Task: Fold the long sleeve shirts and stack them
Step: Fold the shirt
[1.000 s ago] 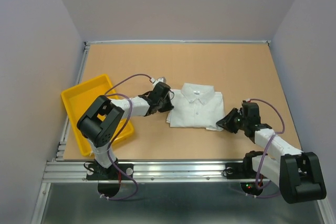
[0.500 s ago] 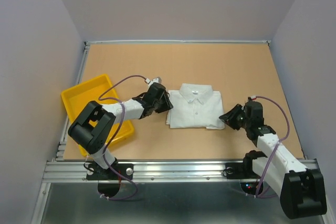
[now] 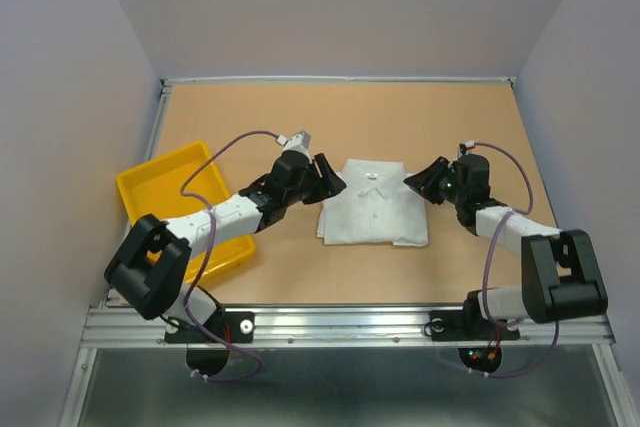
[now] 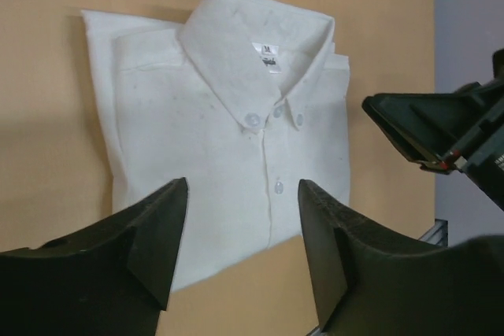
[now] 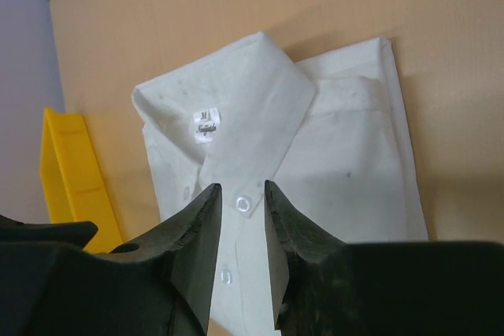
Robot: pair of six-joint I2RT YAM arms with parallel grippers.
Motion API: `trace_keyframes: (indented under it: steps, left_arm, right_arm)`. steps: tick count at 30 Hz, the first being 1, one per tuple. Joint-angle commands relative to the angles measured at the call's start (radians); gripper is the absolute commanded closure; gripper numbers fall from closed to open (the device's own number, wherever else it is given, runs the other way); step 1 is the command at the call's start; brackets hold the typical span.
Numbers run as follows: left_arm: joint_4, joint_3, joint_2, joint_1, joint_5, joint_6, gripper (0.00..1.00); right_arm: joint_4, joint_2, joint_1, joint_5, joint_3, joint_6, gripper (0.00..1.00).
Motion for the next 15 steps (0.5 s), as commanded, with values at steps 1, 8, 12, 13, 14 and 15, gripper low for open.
trace_keyframes:
  steps: [1, 8, 12, 13, 14, 15]
  left_arm:
    - [0.148, 0.018, 0.134, -0.023, 0.116, 0.004, 0.4]
    - [0.228, -0.016, 0.308, -0.025, 0.127, -0.05, 0.61]
    - [0.226, -0.089, 0.306, -0.017, 0.085, -0.065, 0.68]
    - [0.225, -0.099, 0.3, -0.014, 0.081, -0.068, 0.69]
    - [0.216, -0.108, 0.294, -0.013, 0.074, -0.07, 0.69]
    - [0.208, -0.116, 0.288, -0.01, 0.064, -0.07, 0.69]
  right_arm:
    - [0.241, 0.114, 0.004, -0.017, 0.061, 0.031, 0.66]
    - [0.358, 0.316, -0.017, -0.003, 0.062, -0.019, 0.66]
    - [0.372, 0.346, -0.052, 0.012, 0.042, -0.035, 0.66]
    - [0.37, 0.343, -0.063, 0.017, 0.033, -0.042, 0.65]
    - [0.37, 0.336, -0.069, 0.02, 0.032, -0.046, 0.65]
    - [0.37, 0.33, -0.075, 0.023, 0.027, -0.057, 0.65]
